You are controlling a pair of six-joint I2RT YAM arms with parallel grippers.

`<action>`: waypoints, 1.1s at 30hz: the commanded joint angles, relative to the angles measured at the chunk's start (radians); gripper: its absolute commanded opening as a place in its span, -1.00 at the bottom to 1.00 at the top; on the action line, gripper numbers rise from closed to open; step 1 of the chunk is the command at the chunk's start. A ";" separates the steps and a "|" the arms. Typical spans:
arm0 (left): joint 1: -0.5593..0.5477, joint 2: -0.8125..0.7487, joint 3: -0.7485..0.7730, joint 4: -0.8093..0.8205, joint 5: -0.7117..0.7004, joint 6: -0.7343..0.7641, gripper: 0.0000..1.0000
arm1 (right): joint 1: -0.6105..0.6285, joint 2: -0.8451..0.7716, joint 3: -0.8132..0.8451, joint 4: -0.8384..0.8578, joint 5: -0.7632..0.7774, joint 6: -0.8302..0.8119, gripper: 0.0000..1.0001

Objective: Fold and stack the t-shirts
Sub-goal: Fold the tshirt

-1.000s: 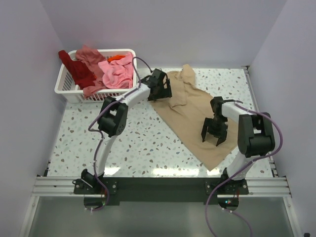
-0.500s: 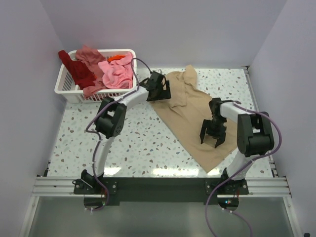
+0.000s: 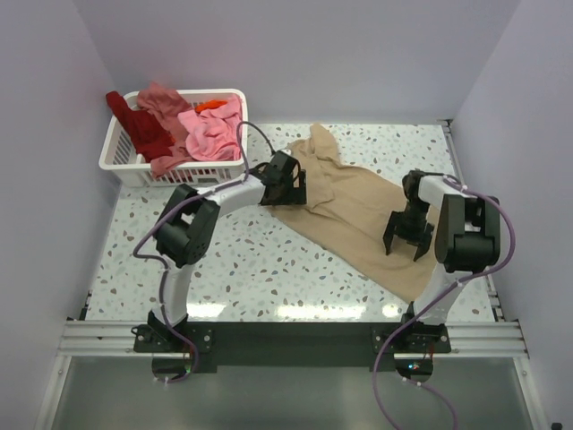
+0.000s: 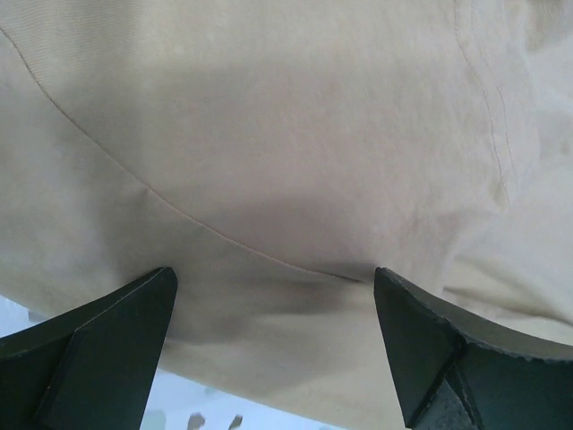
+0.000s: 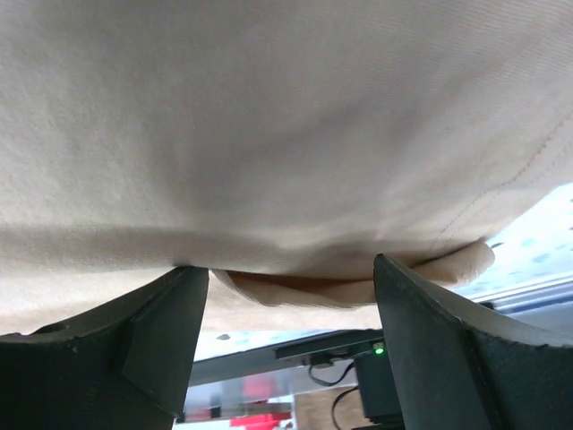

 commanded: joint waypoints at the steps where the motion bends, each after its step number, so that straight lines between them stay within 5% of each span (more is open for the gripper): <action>1: -0.018 -0.057 -0.113 -0.135 -0.009 -0.014 0.96 | -0.013 0.042 0.063 -0.014 0.175 -0.056 0.56; 11: -0.080 -0.264 -0.310 -0.123 0.046 -0.039 1.00 | -0.059 0.109 0.281 -0.095 0.247 -0.064 0.60; 20: -0.041 -0.276 -0.115 -0.198 -0.001 0.027 1.00 | -0.031 -0.025 0.427 -0.146 0.119 -0.040 0.61; 33: 0.067 -0.080 0.019 -0.103 0.031 0.150 1.00 | 0.139 0.008 0.254 0.023 -0.090 0.040 0.61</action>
